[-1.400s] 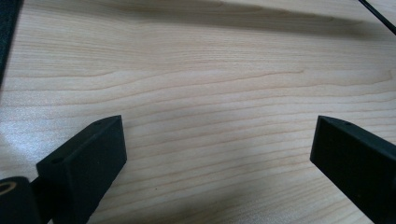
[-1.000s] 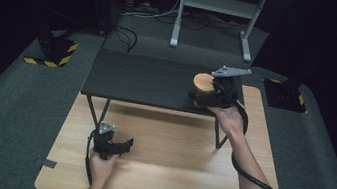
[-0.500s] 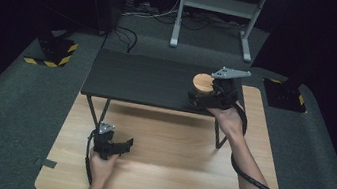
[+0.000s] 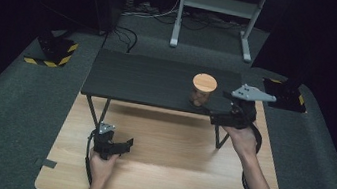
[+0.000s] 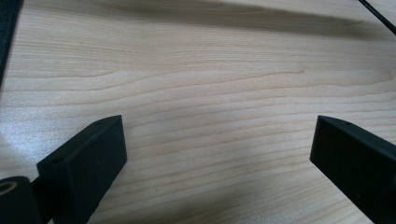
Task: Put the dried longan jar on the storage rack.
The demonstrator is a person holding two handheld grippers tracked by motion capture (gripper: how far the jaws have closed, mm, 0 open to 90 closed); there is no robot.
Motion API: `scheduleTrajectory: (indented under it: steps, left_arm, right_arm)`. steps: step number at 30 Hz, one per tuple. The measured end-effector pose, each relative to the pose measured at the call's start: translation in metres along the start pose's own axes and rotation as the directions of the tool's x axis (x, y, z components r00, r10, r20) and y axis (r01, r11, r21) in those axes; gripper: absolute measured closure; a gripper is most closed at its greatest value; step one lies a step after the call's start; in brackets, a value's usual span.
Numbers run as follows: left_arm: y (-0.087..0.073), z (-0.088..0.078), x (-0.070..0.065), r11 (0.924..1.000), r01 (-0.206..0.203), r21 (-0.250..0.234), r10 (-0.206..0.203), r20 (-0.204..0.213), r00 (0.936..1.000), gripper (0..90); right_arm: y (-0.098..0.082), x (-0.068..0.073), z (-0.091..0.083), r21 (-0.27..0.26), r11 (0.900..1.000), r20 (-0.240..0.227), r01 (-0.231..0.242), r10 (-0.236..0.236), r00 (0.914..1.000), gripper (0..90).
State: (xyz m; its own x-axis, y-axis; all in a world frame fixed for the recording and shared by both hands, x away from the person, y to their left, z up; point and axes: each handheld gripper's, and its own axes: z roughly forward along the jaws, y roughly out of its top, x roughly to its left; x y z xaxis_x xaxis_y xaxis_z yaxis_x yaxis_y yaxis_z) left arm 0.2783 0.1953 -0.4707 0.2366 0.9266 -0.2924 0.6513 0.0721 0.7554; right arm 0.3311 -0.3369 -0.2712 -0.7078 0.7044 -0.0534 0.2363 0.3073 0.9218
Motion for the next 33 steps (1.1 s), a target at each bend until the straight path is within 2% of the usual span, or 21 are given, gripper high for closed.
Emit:
scheduleTrajectory:
  steps: [2, 5, 7, 9, 10, 11, 13, 14, 16, 19, 21, 24, 27, 29, 33]
  left_arm:
    - [0.0, 0.0, 0.0, 1.0, -0.001, 0.001, 0.001, 0.0, 1.0, 3.8]
    - [0.0, 0.0, -0.001, 1.0, -0.001, 0.001, 0.001, -0.002, 1.0, 3.8]
    - [0.0, 0.0, -0.001, 1.0, -0.003, 0.001, 0.003, -0.003, 1.0, 3.8]
    - [0.0, 0.0, -0.001, 1.0, -0.004, 0.001, 0.004, -0.003, 1.0, 3.9]
    - [0.0, 0.0, -0.001, 1.0, -0.004, 0.001, 0.004, -0.003, 1.0, 3.9]
    - [0.0, 0.0, -0.001, 1.0, -0.004, 0.002, 0.004, -0.004, 1.0, 3.9]
    - [0.0, 0.0, -0.001, 1.0, -0.005, 0.002, 0.005, -0.004, 1.0, 3.9]
    - [0.0, 0.0, -0.001, 1.0, -0.005, 0.002, 0.005, -0.005, 1.0, 4.0]
    - [0.0, 0.0, -0.002, 1.0, -0.005, 0.002, 0.005, -0.007, 1.0, 4.0]
    - [0.0, 0.0, -0.002, 1.0, -0.005, 0.003, 0.005, -0.007, 1.0, 4.1]
    - [0.0, 0.0, -0.002, 1.0, -0.005, 0.003, 0.005, -0.007, 1.0, 4.1]
    - [0.0, 0.0, -0.002, 1.0, -0.007, 0.003, 0.007, -0.008, 0.9999, 4.1]
    - [0.001, 0.0, -0.002, 1.0, -0.007, 0.003, 0.007, -0.008, 0.9999, 4.2]
    - [0.001, 0.0, -0.002, 1.0, -0.007, 0.003, 0.007, -0.007, 0.9999, 4.2]
    - [0.001, 0.0, -0.002, 1.0, -0.006, 0.004, 0.006, -0.007, 1.0, 4.2]
  right_arm:
    - [-0.019, 0.004, -0.013, -0.032, 0.999, 0.009, -0.013, 0.013, 0.9999, 8.9]
    - [-0.044, 0.007, -0.027, -0.053, 0.998, 0.013, -0.033, 0.034, 0.9993, 8.9]
    - [-0.056, 0.008, -0.032, -0.06, 0.997, 0.015, -0.053, 0.054, 0.9984, 9.0]
    - [-0.08, 0.011, -0.038, -0.063, 0.995, 0.025, -0.077, 0.079, 0.9966, 9.2]
    - [-0.08, 0.011, -0.038, -0.063, 0.995, 0.025, -0.077, 0.079, 0.9966, 9.2]
    - [-0.096, 0.012, -0.041, -0.053, 0.993, 0.025, -0.106, 0.107, 0.9939, 9.4]
    - [-0.102, 0.013, -0.042, -0.051, 0.992, 0.03, -0.115, 0.117, 0.9927, 9.6]
    - [-0.12, 0.015, -0.043, -0.039, 0.989, 0.051, -0.14, 0.142, 0.9885, 10.0]
    - [-0.127, 0.016, -0.042, -0.029, 0.988, 0.063, -0.151, 0.153, 0.9863, 10.0]
    - [-0.147, 0.013, -0.037, 0.008, 0.982, 0.102, -0.19, 0.188, 0.9769, 10.2]
    - [-0.157, 0.009, -0.032, 0.027, 0.977, 0.133, -0.213, 0.208, 0.9692, 10.1]
    - [-0.173, 0.0, -0.024, 0.046, 0.962, 0.173, -0.269, 0.257, 0.9508, 9.7]
    - [-0.189, -0.01, -0.017, 0.053, 0.938, 0.202, -0.342, 0.326, 0.9237, 9.0]
    - [-0.199, -0.015, -0.014, 0.052, 0.919, 0.225, -0.391, 0.371, 0.9012, 9.0]
    - [-0.208, -0.016, -0.013, 0.053, 0.907, 0.26, -0.417, 0.391, 0.883, 9.0]
